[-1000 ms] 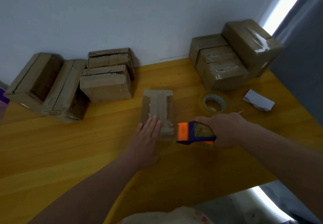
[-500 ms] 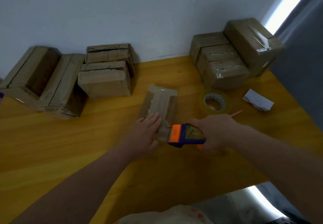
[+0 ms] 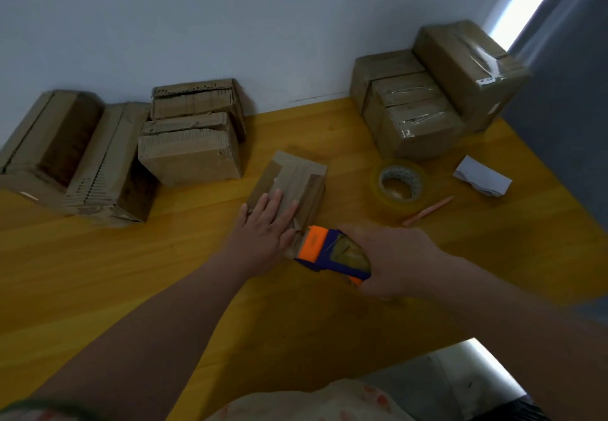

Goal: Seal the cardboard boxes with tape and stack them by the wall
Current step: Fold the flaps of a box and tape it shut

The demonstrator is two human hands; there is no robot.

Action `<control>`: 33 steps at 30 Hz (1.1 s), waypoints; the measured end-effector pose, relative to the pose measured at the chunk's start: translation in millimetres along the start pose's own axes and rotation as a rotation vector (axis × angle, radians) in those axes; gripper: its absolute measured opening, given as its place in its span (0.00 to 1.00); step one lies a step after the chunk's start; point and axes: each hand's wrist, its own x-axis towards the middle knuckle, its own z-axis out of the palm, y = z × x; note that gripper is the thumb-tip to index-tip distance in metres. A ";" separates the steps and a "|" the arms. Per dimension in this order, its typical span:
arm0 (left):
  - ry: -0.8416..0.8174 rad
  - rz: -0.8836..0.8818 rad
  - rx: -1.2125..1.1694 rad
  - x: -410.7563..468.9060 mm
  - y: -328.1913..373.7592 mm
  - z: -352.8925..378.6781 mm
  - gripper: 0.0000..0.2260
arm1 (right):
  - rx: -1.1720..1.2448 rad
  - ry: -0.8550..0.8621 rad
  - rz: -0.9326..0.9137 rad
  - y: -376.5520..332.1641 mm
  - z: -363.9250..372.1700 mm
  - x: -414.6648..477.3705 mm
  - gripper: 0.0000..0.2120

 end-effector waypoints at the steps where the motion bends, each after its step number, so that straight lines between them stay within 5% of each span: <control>1: -0.004 0.004 -0.003 0.2 0.5 -1.1 0.25 | 0.025 0.018 -0.005 1.6 -3.1 -4.0 0.44; 14: -0.009 -0.010 0.003 1.1 0.2 -2.0 0.26 | -0.110 -0.106 0.037 -4.1 -1.0 2.9 0.37; 25: -0.019 -0.026 -0.020 2.7 4.5 -3.0 0.25 | 0.103 -0.281 0.136 -16.3 -8.3 37.9 0.38; 30: -0.043 -0.015 0.002 1.2 2.0 -7.4 0.25 | 0.153 -0.359 0.171 -26.2 -7.3 50.4 0.17; 33: -0.073 0.004 -0.035 2.2 0.3 -10.1 0.25 | 0.096 -0.341 0.142 -27.9 -6.4 48.0 0.29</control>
